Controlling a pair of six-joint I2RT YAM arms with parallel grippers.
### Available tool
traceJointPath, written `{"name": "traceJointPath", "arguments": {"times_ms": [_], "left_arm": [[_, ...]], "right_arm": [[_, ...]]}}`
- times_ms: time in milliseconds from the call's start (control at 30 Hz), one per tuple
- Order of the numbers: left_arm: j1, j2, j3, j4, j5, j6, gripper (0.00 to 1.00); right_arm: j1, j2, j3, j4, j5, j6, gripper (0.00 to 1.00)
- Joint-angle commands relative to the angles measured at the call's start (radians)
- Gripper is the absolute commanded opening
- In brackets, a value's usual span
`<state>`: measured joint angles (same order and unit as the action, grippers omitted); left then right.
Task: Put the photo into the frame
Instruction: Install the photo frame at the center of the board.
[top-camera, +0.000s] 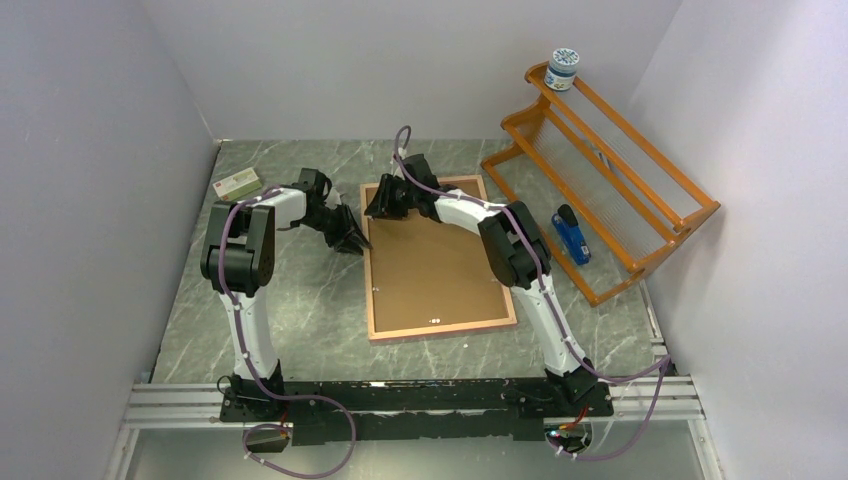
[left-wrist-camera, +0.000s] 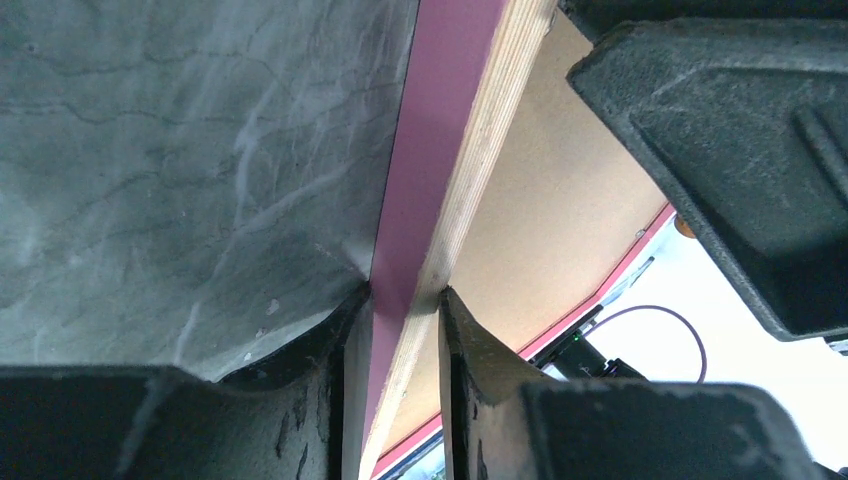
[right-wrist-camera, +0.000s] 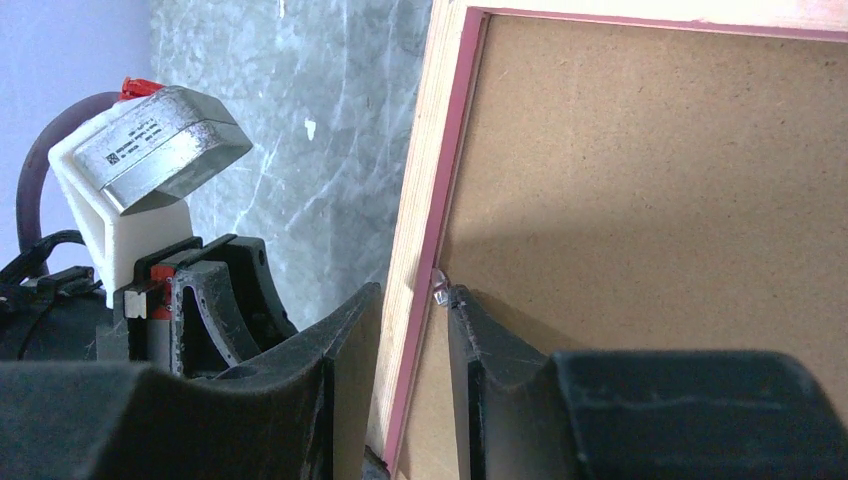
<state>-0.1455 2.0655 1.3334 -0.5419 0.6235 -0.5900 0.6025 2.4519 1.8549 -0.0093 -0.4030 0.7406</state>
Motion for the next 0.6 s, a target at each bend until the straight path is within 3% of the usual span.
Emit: {"name": "traceJointPath", "arguments": {"times_ms": [0,200,567], "left_arm": [[-0.01,0.024,-0.037,-0.037,-0.089,0.029,0.31],[-0.01,0.028,-0.035,-0.037,-0.089,0.027,0.3],[-0.01,0.037,-0.033,-0.062,-0.102,0.052,0.3]], "right_arm": [[0.014,0.071,0.014,-0.022,0.0,-0.026,0.35],[0.013,0.073,-0.028,0.002,-0.078,-0.054,0.34],[0.011,0.133,0.041,-0.045,-0.162,-0.148,0.31]]}}
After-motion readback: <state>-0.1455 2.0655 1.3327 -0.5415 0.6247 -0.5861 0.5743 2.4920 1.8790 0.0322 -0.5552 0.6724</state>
